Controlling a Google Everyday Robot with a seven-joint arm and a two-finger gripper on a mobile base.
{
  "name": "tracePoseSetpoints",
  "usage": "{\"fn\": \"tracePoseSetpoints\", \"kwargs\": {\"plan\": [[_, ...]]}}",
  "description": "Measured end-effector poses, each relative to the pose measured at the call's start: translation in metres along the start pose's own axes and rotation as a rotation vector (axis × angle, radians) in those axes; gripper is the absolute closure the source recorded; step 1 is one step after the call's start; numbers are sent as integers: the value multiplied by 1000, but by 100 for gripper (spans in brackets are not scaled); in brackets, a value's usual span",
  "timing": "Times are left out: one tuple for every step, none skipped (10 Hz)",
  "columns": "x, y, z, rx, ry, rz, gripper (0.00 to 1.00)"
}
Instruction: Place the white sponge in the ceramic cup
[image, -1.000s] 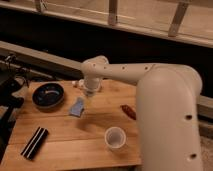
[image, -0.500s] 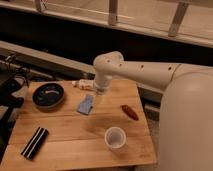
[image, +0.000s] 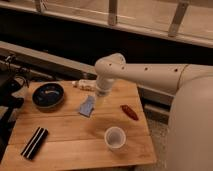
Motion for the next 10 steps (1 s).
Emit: {"fn": "tracePoseSetpoints", "kwargs": {"plan": [[-1,-4,-2,8,0,11,98],[7,-12,-13,25,3,37,98],[17,-15,-27,34,11,58,98],[25,-16,-36,41,14,71,98],[44,-16,-52,48,22,90,98],[64,-14,-67,53,29,101,98],[78,-11,-79,56,37,105,98],[88,-7,-87,62,42,104,98],[102,3,-95,66,47,98,98],[112,12,-97,66,47,96,98]]}}
